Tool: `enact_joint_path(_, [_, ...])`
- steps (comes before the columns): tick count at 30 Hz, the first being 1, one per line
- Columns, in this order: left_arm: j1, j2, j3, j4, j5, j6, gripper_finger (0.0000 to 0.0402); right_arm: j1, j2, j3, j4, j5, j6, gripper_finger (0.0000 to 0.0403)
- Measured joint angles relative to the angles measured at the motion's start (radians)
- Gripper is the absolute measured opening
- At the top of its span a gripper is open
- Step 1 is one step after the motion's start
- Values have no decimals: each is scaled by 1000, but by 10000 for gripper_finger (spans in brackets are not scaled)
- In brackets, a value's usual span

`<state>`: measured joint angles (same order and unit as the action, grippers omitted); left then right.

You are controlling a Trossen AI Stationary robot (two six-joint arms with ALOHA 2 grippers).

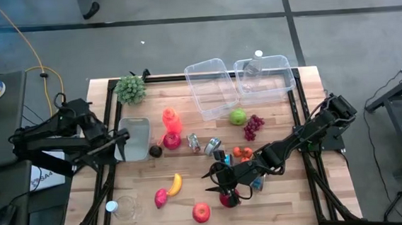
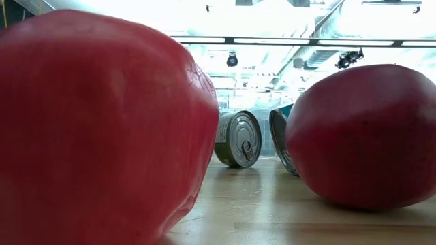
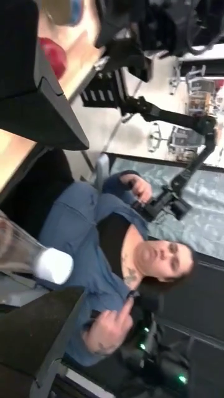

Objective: Pick & Place Food Item
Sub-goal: Put the transparent bottle into the right transparent bin

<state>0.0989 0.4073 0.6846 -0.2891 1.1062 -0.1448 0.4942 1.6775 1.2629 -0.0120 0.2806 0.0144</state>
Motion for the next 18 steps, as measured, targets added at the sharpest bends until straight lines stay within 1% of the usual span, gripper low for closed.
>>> enact_joint_path(4, [-37, 8, 0, -79, -51, 82, 363, 0, 0, 0, 0, 0, 0, 181])
enact_joint_path(8, [-134, 17, 0, -71, -54, 122, 363, 0, 0, 0, -1, 0, 0, 181])
enact_joint_path(10, [-192, 16, 0, -70, -71, 123, 363, 0, 0, 0, -1, 0, 1, 181])
enact_joint_path(14, [-315, 17, 0, -70, -152, 146, 363, 0, 0, 0, -2, -4, 3, 181])
enact_joint_path(18, [-440, 41, 0, -69, -296, 152, 363, 0, 0, 0, -2, -22, 15, 181])
